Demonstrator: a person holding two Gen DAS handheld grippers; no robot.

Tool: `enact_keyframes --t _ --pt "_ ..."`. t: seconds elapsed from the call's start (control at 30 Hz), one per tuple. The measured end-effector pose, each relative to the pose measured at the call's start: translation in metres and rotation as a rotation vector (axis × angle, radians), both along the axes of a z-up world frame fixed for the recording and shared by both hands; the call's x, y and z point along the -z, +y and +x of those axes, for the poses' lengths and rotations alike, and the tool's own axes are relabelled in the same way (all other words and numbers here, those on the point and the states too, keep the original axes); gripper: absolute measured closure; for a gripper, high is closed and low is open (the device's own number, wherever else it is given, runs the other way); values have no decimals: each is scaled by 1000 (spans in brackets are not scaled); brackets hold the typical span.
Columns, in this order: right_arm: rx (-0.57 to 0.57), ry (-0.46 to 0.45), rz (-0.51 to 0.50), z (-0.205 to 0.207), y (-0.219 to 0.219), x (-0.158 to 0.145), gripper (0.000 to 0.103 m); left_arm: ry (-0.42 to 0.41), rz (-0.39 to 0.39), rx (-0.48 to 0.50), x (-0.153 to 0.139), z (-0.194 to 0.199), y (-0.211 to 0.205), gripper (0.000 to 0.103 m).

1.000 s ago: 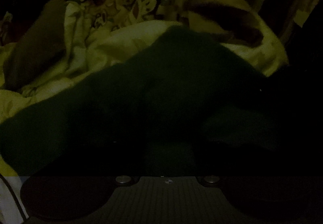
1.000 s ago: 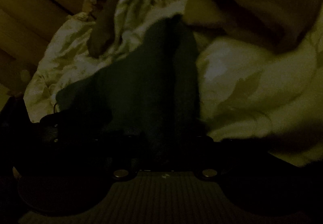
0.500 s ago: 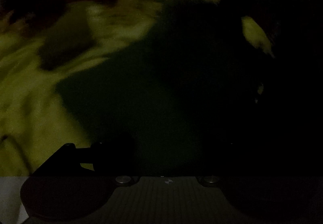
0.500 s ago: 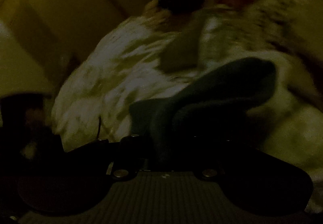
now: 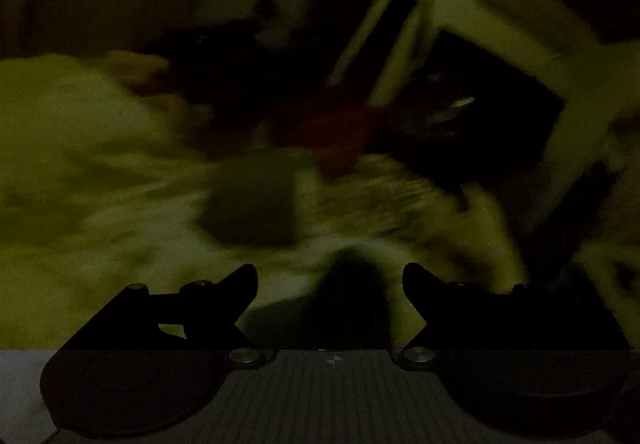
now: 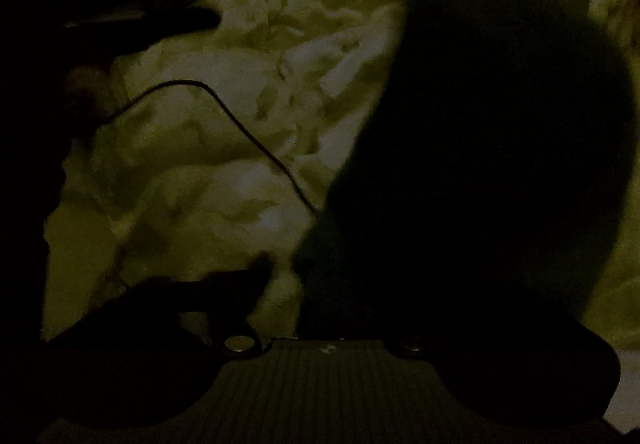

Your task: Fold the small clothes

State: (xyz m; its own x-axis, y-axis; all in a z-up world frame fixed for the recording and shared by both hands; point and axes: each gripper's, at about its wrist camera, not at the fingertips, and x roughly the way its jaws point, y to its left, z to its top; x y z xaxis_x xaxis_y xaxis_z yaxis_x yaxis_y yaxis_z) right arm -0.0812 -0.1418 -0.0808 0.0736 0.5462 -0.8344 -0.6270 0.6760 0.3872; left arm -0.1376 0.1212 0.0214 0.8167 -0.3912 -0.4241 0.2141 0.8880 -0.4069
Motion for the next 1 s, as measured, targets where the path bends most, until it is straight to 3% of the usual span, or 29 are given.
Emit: enact_keyframes --t 0.07,0.23,0.33,0.43,0.5,0.57,0.67,0.83,0.93,1.0 --pt "34 22 41 2 -5 7 22 -21 -49 85 -3 16 -17 0" --pt "129 107 138 7 -33 1 22 23 21 260 4 55 -74 0" --pt "162 130 179 6 -45 3 22 51 -8 341 13 69 -91 0" --pt "187 147 210 7 -50 6 22 120 96 279 37 90 -95 0" --pt "193 147 215 8 -52 3 22 171 218 158 54 100 -84 2" --pt "181 123 192 4 -56 -9 23 201 283 76 71 105 -69 0" --pt "162 18 116 -4 -67 -34 26 296 270 48 105 112 -47 0" --pt "179 -199 -84 -5 -80 -63 41 300 258 20 129 116 -46 0" --pt "159 -201 -125 -5 -72 -53 44 289 304 25 129 113 -51 0" --pt "75 -169 -209 -9 -60 -30 45 276 321 23 134 111 -50 0"
